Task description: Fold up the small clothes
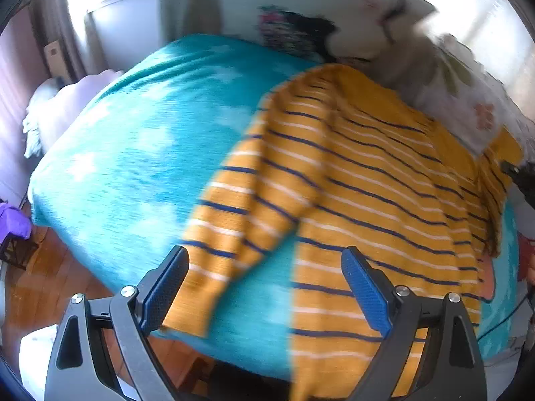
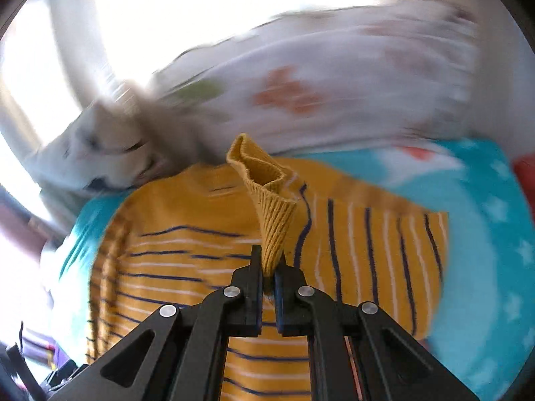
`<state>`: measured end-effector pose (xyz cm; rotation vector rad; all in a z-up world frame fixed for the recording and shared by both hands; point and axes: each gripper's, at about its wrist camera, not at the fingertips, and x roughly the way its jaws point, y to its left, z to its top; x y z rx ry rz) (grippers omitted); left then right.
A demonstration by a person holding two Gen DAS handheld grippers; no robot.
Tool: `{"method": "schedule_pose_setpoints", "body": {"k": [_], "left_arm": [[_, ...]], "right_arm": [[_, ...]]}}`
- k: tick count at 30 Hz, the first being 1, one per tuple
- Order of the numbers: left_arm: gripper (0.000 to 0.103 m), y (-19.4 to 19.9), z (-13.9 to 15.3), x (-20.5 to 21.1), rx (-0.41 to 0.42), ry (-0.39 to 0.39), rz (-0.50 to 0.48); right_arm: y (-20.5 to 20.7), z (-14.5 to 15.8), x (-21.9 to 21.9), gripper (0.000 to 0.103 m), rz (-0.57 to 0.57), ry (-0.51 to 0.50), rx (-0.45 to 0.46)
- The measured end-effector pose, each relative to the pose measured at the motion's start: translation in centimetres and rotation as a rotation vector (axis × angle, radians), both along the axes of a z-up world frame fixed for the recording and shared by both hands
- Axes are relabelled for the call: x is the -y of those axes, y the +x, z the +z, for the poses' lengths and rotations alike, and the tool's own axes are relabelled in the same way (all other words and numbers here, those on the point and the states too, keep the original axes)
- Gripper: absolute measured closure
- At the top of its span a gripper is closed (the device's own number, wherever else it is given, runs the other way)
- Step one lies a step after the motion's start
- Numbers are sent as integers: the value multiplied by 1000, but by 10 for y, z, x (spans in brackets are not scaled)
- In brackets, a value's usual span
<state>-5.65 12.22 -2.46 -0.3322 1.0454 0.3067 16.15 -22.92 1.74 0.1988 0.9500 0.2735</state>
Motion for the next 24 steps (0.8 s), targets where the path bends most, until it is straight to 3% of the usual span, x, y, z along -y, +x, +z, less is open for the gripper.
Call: {"method": "schedule_pose_setpoints", "body": {"k": [8,14,17,21,24], "left_arm": [[11,-14,-22,-75,-65,-12,80],[11,-22,-27,-106,-57,-18,117],[11,-25,-30,-121,-55,-36,145],[11,-24,-35,-135,-57,-54,167],[11,-21,-37,-142,-56,-63,183]], "right_arm": [[33,-44,-146,97,171,-5,-104],[52,-85,-198,97,199,-69,-191],[57,-99,-209,91,198,-85,-232],[48,-94,-233,69,273,-132,-203],[33,-85,-255,69,387,-77,-214]]}}
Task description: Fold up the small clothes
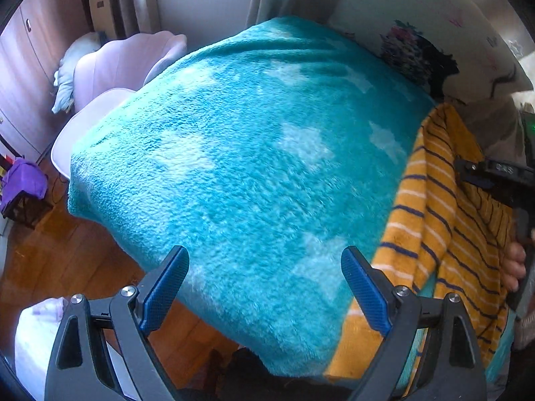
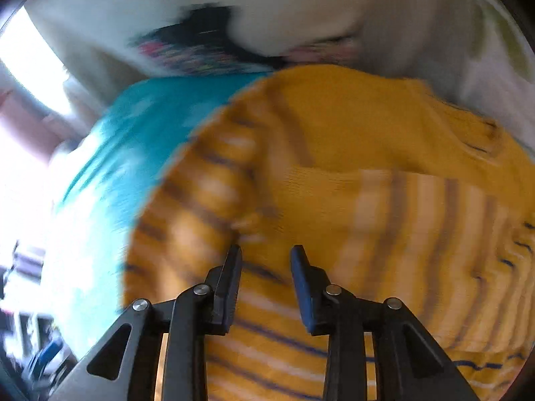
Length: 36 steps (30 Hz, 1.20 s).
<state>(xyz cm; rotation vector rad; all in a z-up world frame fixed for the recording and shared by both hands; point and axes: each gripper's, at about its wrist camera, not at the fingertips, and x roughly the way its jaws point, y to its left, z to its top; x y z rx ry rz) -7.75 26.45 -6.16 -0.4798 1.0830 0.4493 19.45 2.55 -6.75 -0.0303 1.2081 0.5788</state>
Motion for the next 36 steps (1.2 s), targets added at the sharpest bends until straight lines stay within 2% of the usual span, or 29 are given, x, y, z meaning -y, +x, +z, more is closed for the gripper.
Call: {"method": "schedule_pose_setpoints", "body": {"k": [3,6,10,13,15,21,26,27,28,29,30,33,36], "left_arm": [[11,-1,4,-12,16,4,33],[11,-6,6,-25,23,13,71],[11,-12,1,-34,12,-4,103],[11,-12,-3,-33,1,-13,98],[11,-11,-4,-31,1,-18,88],[11,-5,-4,-26,4,-23,54],[11,-1,-5,-22,12,-26,38],[11,1,-5,-22,12,-27,35],[11,2,-6,-21,11,-29,33],[11,4,-7,-20,8,-31,28],[11,5,-8,-19,6,-32,24],[11,11,-8,-11,-2,-25,-3],[11,18,-8,-1,-7,-27,-23]], "right_arm": [[-28,12,-17,69,94,28,1],[-76,16,-31,69,221,43,-22],[-127,3,-38,69,316,63,-95],[-152,-12,-42,69,352,42,-136],[-158,-24,-51,69,349,17,-151],[-161,-22,-73,69,330,22,-111],[-180,-29,-99,69,368,-5,-104],[-185,-30,-102,72,384,-21,-94],[-190,-29,-106,87,399,-49,-62],[-193,-27,-110,97,415,-70,-46],[-194,-25,-112,99,423,-82,-32],[-177,0,-100,99,397,-27,-15],[-144,40,-71,99,313,31,39]]}}
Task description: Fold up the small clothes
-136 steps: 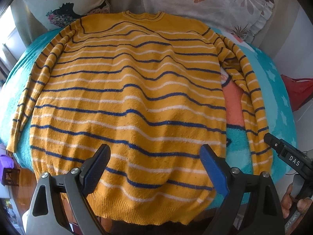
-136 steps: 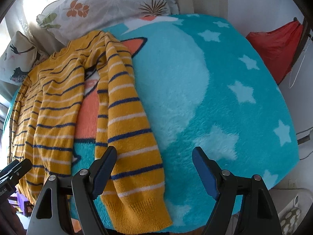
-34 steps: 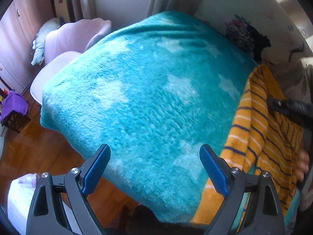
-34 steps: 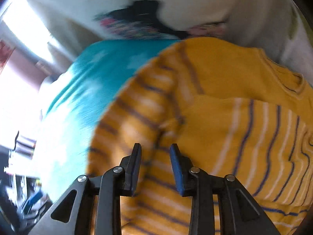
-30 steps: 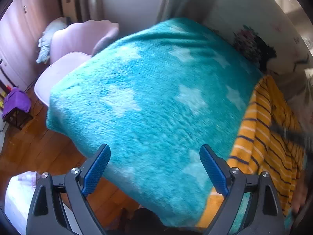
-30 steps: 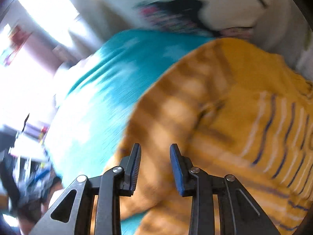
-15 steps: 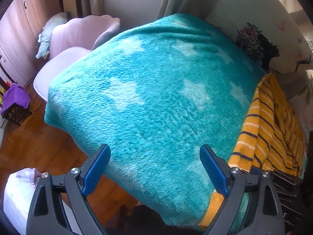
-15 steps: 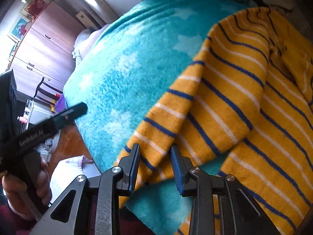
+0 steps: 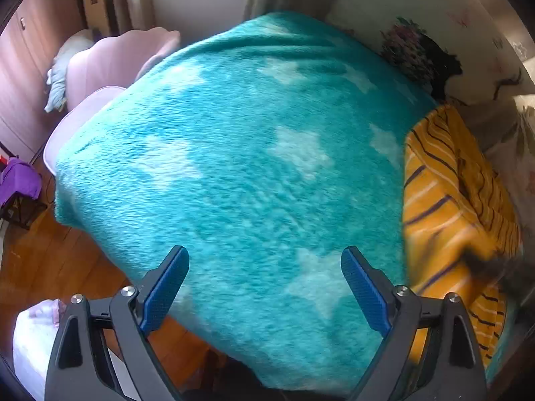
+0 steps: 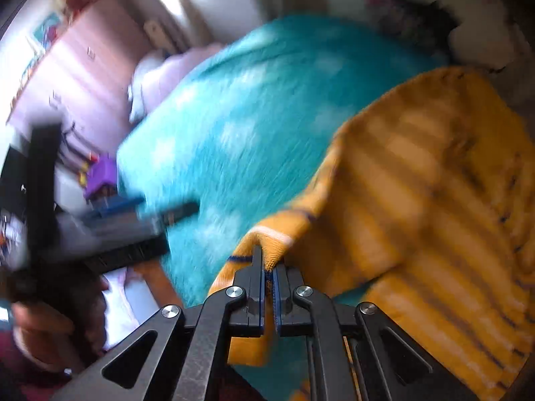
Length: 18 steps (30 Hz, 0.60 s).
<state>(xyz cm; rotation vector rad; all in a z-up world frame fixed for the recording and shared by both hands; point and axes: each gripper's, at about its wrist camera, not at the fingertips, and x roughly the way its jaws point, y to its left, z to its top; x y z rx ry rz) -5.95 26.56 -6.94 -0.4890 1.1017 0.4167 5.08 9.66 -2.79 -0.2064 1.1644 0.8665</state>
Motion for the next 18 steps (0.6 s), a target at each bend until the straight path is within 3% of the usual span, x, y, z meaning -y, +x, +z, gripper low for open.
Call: {"method": "schedule_pose_setpoints", "body": {"k": [6,10,16,18], "left_arm": [[11,17,13,39,18,14,-50],[11,26,28,72,33,53,-71],[11,44,39,126,26,95,-125],[11,50,41,142,21,91,-143]], "right_arm": [[79,47,109,99,-234,105,-14],[130,45,206,99,-416,87,-26],[193,0,284,97,-552,-120,-12],[207,-12,296,86,-602,-253,42]]}}
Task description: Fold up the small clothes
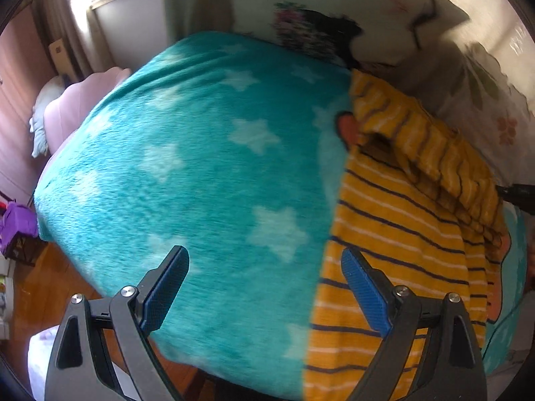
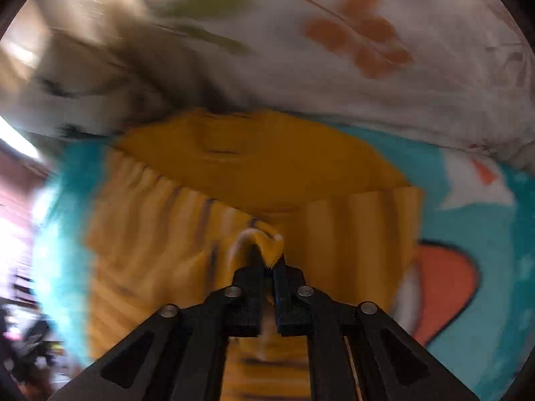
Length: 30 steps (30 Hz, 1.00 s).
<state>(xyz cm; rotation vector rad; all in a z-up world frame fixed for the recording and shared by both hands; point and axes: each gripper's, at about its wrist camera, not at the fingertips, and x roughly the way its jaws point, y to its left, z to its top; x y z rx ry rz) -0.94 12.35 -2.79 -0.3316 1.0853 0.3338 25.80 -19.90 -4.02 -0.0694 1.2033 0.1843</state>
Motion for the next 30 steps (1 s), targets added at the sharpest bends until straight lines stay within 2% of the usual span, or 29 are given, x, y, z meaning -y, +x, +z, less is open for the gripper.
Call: {"method": "schedule_pose_setpoints", "body": {"k": [1,2,4,5,8,9,10,12,13,14,16,21,23,25,30], "left_arm": [[11,2,1,6,1,-5,-4],[11,3,2,12,3,-8,-9],[11,7,1,26,0,2,-21],[11,9,0,33,-4,4,-26],[11,13,-7,50,-16,-8,-32],[11,14,-11,57,-22,-14,-37],[11,16,-13,63,-26,-18,-41],[11,21,-16,76,-29,-21,-57],[11,23,-18,82,-31,-17,-65],[11,25,-18,86,-31,-14,-70],[11,27,-18,95,-25,-14,-75],[11,23,-19,102,-27,-14,-47],[11,20,-21,102,-43,-1,-34],[11,16,-22,99,-59,11,-14],[11,4,-20,81,-64,10,29]], "right_arm": [[2,4,7,86,-17,-15,23],[0,10,16,86,-33,12,48],[-7,19,33,76,-52,104,75],[-14,22,40,75,-56,131,86],[-28,19,54,70,-36,175,70],[-31,14,63,61,-25,194,49],[-32,5,64,57,-16,208,25],[-34,-14,60,59,-2,203,-9],[-36,-22,56,79,22,208,-26],[-37,-28,55,89,39,214,-32],[-36,-32,57,93,44,177,-12],[-23,-28,69,92,-13,34,74],[-20,-30,76,89,-16,78,53],[-22,-31,85,81,-25,135,48],[-48,-25,120,78,-71,285,26]]}}
